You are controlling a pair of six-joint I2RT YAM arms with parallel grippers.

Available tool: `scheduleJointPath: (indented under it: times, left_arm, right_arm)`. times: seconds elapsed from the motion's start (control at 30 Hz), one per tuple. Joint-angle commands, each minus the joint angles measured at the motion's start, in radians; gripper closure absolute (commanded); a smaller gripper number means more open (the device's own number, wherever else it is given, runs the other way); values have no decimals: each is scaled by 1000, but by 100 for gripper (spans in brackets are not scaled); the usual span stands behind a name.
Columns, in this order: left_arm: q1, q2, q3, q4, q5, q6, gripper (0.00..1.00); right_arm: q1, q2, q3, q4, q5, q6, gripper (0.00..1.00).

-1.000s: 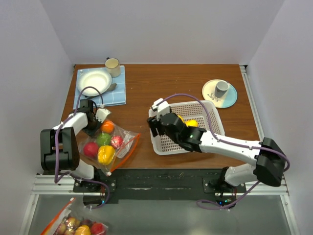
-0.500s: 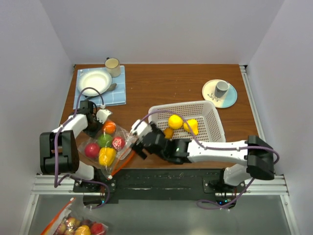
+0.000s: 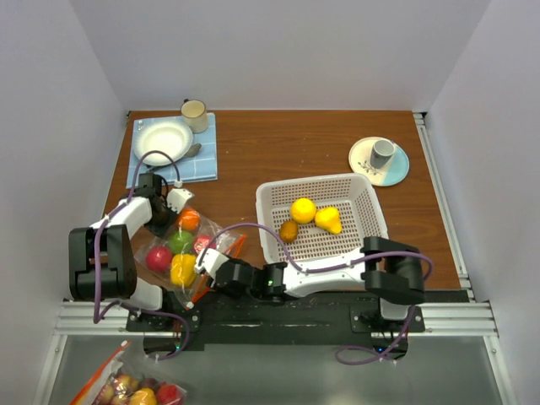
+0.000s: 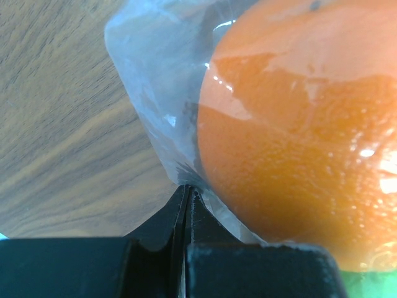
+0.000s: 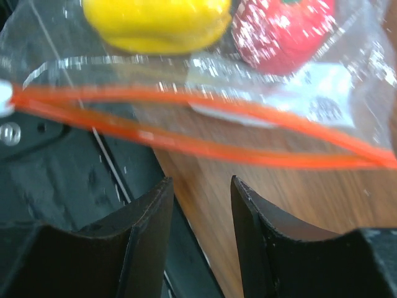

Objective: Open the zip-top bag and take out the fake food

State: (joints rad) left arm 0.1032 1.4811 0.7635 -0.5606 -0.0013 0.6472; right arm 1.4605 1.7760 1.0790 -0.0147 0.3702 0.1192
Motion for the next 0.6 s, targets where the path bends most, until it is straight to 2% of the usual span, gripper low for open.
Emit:
scheduleJointPath:
  times: [0.0, 0.3, 0.43, 0.57]
  left_arm:
    - [-2, 35, -33, -2, 7, 9, 100]
    - [-2, 48, -27, -2, 4, 25, 100]
    - [0, 61, -33, 10, 4, 26, 100]
    - [-3, 70, -38, 13, 4, 23, 100]
  right_arm:
    - [-15, 59, 105, 120, -22, 11, 54]
    - [-103, 103, 140, 167, -129, 48, 46]
    - [-118, 123, 150, 168, -136, 46, 34]
    - [-156, 168, 167, 186, -148, 94, 26]
